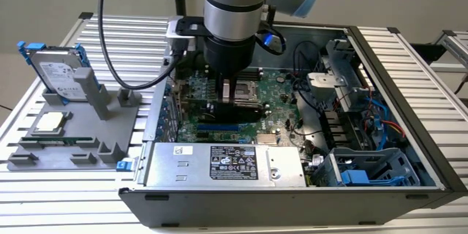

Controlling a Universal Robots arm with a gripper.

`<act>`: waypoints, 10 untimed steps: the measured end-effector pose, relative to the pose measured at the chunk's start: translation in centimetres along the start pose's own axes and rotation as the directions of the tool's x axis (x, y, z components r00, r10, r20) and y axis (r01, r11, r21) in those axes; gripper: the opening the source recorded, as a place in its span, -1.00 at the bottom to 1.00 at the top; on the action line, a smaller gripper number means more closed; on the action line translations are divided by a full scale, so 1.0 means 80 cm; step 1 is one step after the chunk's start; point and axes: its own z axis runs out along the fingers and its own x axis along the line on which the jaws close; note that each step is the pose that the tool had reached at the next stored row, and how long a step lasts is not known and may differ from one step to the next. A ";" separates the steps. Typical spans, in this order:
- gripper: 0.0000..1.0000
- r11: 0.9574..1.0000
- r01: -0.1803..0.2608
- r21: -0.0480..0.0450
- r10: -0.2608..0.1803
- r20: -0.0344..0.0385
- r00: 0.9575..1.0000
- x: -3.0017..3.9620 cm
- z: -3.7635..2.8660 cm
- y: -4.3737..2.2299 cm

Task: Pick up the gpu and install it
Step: 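Insert the gpu into the slot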

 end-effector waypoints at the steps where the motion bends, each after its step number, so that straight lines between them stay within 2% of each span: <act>1: -1.00 1.000 0.000 0.000 0.000 0.000 1.000 0.0001 0.0008 0.0003; 10: -1.00 1.000 0.000 0.000 0.000 0.000 1.000 0.0009 0.0078 0.0067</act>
